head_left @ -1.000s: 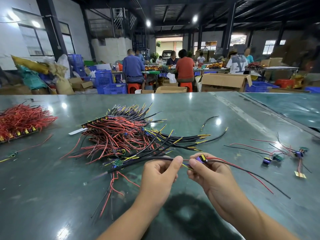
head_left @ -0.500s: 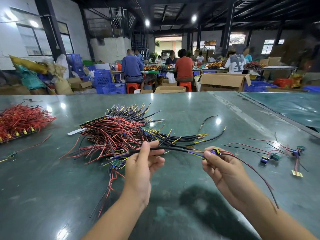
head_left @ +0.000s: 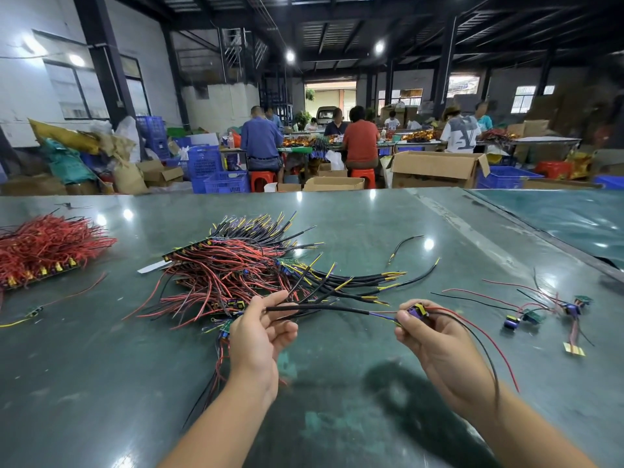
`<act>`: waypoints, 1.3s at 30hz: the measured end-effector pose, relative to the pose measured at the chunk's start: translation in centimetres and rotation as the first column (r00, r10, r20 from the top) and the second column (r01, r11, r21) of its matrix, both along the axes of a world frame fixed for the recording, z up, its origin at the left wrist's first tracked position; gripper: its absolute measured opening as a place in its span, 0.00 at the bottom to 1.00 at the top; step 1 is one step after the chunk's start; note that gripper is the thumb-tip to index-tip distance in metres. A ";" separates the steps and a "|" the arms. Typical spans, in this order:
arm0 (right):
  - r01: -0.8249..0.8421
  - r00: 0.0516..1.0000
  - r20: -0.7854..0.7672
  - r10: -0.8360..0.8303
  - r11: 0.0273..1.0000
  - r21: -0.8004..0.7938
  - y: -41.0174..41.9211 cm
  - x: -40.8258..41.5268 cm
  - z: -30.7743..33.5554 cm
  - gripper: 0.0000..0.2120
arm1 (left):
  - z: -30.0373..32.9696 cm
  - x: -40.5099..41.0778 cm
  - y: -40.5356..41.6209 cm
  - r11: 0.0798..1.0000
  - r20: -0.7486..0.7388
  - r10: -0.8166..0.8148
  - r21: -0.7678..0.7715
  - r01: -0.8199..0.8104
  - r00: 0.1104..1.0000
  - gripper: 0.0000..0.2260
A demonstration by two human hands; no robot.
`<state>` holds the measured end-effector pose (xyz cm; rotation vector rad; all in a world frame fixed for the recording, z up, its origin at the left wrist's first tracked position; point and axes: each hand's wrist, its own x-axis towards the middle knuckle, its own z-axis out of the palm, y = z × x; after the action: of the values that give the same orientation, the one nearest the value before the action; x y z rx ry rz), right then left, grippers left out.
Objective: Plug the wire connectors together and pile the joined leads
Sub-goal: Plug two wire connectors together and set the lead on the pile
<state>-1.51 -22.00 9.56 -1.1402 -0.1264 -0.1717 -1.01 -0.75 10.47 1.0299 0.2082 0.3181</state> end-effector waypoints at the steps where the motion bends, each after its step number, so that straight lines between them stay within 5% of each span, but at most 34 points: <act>1: 0.019 1.000 0.012 -0.018 0.999 -0.050 -0.2 0.1 0.0 0.05 | -0.1 0.1 0.3 1.000 -0.004 0.010 0.005 -0.010 1.000 0.20; 7: 0.080 0.996 0.053 -0.069 0.967 -0.240 -0.8 0.1 -0.2 0.04 | -0.4 0.6 0.7 0.999 -0.032 0.013 0.046 -0.012 0.999 0.23; 11: 0.023 1.000 0.013 -0.022 0.996 -0.082 -0.3 -0.1 0.0 0.04 | 0.6 -0.2 0.6 0.973 0.121 -0.189 -0.109 0.202 0.975 0.25; 14: -0.049 0.999 -0.017 0.050 0.999 0.013 0.5 -0.6 0.2 0.03 | 0.5 -1.0 -0.7 0.911 0.166 -0.396 -0.053 0.409 0.903 0.35; 18: -0.157 0.988 -0.018 0.156 0.986 -0.061 1.7 -1.4 0.1 0.03 | -0.7 -2.0 -2.6 0.814 0.060 -0.559 0.227 0.534 0.827 0.16; 25: -0.134 0.986 0.061 0.153 0.961 -0.244 1.8 -1.4 0.2 0.15 | -1.0 -1.6 -2.5 0.871 0.022 -0.442 0.250 0.423 0.897 0.08; 33: -0.069 0.998 -0.016 0.068 0.994 -0.085 -0.3 -0.4 0.9 0.23 | -0.3 -1.4 -2.0 0.915 0.022 -0.380 0.157 0.372 0.925 0.09; 39: 0.182 0.981 -0.069 -0.182 0.983 -0.017 -2.7 0.7 1.4 0.25 | 0.1 -0.8 -0.9 0.964 0.004 -0.256 0.081 0.255 0.967 0.13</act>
<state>-0.77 -24.66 10.91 -1.1665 0.0396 -0.2935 -1.76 -1.69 10.56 1.1196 0.0477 0.1003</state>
